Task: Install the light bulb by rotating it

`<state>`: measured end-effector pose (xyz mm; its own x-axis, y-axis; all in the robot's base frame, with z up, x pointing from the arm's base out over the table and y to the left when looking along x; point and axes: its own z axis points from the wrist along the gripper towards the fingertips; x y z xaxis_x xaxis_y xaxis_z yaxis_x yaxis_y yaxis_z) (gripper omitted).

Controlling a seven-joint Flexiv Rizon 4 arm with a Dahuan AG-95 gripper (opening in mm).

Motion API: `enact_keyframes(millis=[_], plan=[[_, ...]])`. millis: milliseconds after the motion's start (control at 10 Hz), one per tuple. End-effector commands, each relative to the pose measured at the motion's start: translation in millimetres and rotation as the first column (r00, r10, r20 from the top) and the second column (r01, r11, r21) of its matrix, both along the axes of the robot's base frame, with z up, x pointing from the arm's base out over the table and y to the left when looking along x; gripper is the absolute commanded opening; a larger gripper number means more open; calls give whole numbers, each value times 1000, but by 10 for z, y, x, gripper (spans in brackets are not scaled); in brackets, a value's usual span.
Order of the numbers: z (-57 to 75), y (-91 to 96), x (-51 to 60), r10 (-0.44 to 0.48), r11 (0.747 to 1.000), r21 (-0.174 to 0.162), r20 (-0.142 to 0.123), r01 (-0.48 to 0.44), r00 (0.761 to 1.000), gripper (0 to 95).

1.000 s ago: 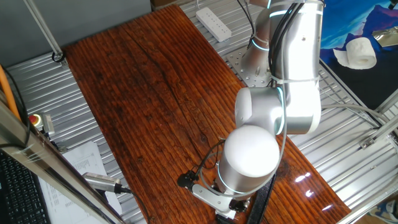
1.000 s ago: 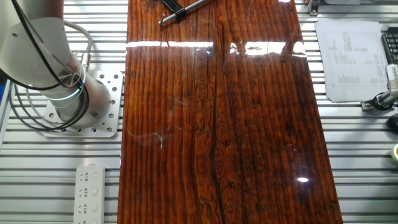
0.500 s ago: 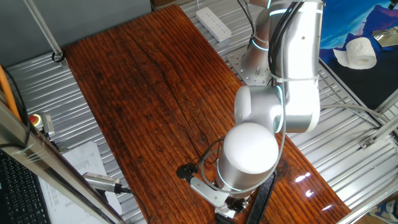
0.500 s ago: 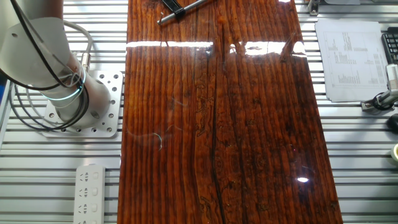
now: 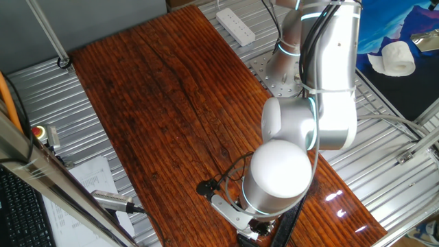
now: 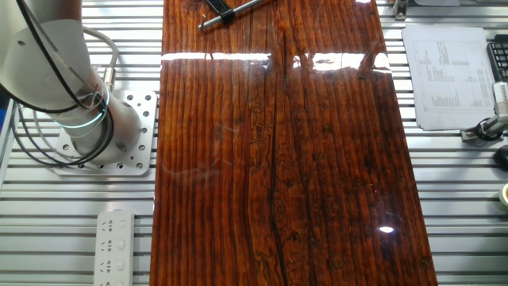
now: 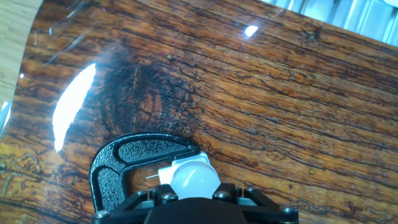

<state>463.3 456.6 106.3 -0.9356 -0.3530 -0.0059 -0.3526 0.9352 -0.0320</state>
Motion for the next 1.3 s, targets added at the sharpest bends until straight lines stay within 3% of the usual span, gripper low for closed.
enact_keyframes(millis=[100,200,300,600,700,900,1000,1100,1300], plan=[[7,2,-1,0,1000,10,2,0,1000,380],[7,2,-1,0,1000,9,2,0,1000,380],[7,2,-1,0,1000,10,2,0,1000,570],[8,2,-1,3,1000,12,8,-3,1000,570],[11,1,0,-5,1000,21,9,4,1000,760],[55,-2,6,-13,1000,27,13,13,1000,760],[155,-34,23,-25,999,35,10,24,1000,760],[237,-74,36,-36,999,36,8,35,999,570],[377,-160,47,-94,995,37,8,93,996,570]])
